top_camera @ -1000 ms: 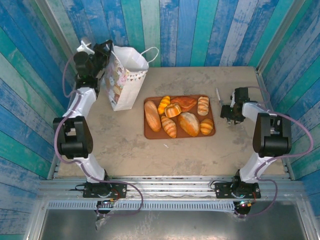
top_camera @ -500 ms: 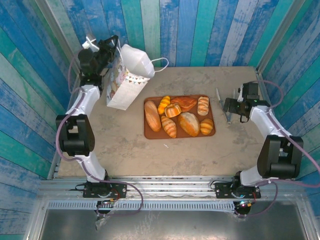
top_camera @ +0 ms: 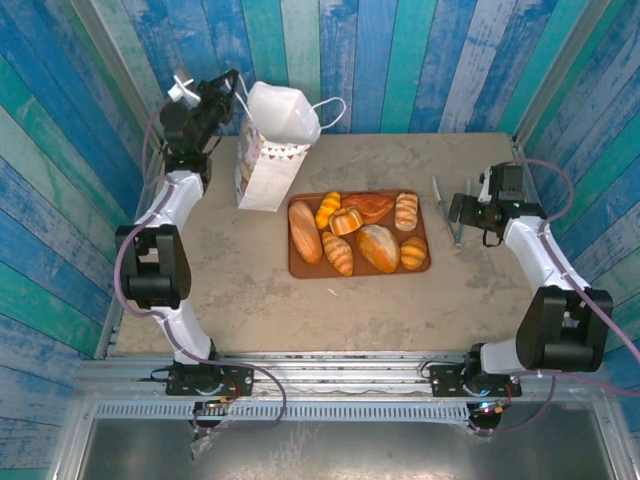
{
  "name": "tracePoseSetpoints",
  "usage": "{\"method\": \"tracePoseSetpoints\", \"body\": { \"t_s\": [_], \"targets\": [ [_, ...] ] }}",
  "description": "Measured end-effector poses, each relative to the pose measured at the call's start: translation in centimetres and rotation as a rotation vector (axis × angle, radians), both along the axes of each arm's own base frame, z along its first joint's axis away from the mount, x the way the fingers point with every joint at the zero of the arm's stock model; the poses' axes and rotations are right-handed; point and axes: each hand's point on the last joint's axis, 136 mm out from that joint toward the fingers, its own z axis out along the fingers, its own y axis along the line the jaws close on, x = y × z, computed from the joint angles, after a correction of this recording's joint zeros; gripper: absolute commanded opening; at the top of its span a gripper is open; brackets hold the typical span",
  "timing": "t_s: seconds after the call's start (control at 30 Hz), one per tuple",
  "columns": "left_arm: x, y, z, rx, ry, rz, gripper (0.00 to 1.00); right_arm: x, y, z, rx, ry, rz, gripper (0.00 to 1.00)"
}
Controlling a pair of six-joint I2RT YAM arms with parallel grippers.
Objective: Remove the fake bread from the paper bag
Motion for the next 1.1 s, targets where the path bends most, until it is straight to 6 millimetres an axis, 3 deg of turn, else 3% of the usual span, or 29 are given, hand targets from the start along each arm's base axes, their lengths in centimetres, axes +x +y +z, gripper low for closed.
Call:
{"method": "tracePoseSetpoints", "body": {
  "t_s": [0.17,0.4,0.67,0.9,1.1],
  "targets": [
    [0.5,2.6,-3.1,-0.006,0.063,0.041,0.00,-0.3,0.2,0.7,0.009,-0.012,0.004,1.00],
    [0.5,5.4,-5.9,-0.022,0.104,0.071,0.02,-0.9,0.4,2.9,0.015,-0.068,0.004,1.00],
    [0.1,7.1,-7.6,-0.024,0.127,0.079,0.06,-1.8,0.6,4.7,0.026,-0.111,0.003,1.00],
    [-0.5,9.3,-10.8,-0.019,0.186,0.116,0.12,-2.8,1.5,6.4,0.032,-0.148,0.022,1.00],
    [-0.7,10.6,-11.0,-0.016,0.186,0.132,0.14,-3.6,2.8,7.2,0.023,-0.161,0.057,1.00]
  ]
}}
